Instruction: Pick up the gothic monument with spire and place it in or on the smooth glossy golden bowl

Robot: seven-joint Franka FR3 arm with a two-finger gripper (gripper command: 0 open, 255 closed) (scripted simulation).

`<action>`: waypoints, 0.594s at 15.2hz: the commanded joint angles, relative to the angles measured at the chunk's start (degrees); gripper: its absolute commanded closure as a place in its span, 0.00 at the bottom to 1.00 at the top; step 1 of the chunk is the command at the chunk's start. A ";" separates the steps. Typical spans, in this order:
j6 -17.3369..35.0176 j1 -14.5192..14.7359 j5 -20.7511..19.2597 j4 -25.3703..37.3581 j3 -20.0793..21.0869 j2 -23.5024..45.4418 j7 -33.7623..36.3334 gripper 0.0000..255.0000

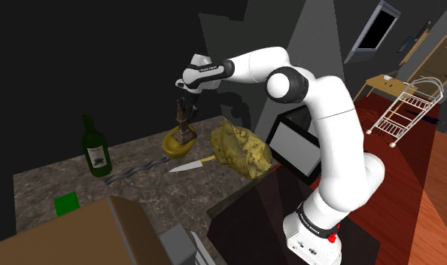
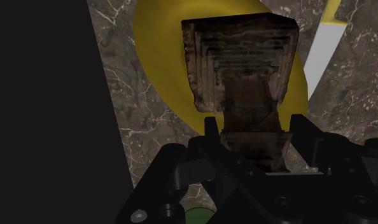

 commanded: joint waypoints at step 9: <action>-1.28 -0.13 0.07 -0.01 0.09 -0.79 -0.02 0.00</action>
